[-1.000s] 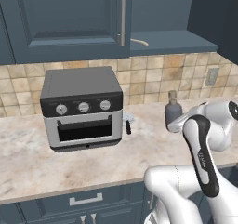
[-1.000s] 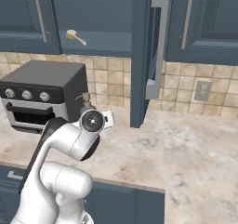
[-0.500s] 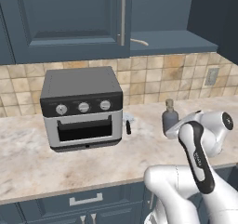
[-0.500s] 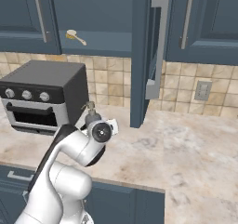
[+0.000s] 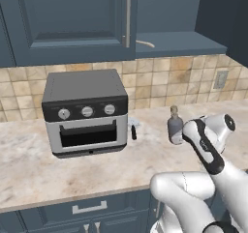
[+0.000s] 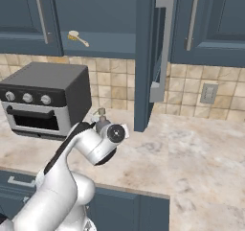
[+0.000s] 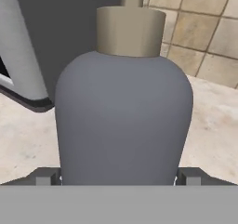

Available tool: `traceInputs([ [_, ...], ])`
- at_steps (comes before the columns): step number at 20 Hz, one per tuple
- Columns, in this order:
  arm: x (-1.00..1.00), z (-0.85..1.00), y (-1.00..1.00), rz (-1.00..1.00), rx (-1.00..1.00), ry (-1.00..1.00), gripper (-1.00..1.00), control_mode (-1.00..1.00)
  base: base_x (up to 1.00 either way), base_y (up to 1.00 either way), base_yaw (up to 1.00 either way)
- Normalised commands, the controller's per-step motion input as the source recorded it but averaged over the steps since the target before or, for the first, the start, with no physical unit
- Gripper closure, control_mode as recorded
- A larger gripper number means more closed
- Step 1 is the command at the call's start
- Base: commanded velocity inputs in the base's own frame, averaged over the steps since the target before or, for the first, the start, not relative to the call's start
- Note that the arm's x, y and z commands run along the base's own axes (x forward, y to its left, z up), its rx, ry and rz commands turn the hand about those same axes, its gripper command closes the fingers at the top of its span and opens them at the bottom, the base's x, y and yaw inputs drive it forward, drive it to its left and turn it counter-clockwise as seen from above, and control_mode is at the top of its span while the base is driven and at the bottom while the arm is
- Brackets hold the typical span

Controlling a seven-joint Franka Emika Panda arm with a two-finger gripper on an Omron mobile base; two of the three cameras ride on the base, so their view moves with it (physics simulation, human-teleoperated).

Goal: Pick the dish brush and soap dispenser from the cabinet and place them on the counter.

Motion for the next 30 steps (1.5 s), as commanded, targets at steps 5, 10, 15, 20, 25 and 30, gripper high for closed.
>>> traceInputs([
  [5,0.38,-0.64,-0.04,0.03,0.05,0.02,1.00,-1.00,0.00,0.00,0.00],
  [10,0.35,-0.50,0.00,0.04,0.06,-0.02,1.00,-1.00,0.00,0.00,0.00],
  [15,0.20,-0.41,0.00,0.06,0.05,-0.12,1.00,-1.00,0.00,0.00,0.00],
  [20,0.14,-0.38,0.00,0.04,0.06,-0.16,1.00,-1.00,0.00,0.00,0.00],
  [25,0.12,-0.26,0.01,0.04,0.01,-0.12,1.00,-1.00,0.00,0.00,0.00],
  [30,0.00,0.01,0.23,0.03,-0.03,0.00,1.00,-1.00,0.00,0.00,0.00],
])
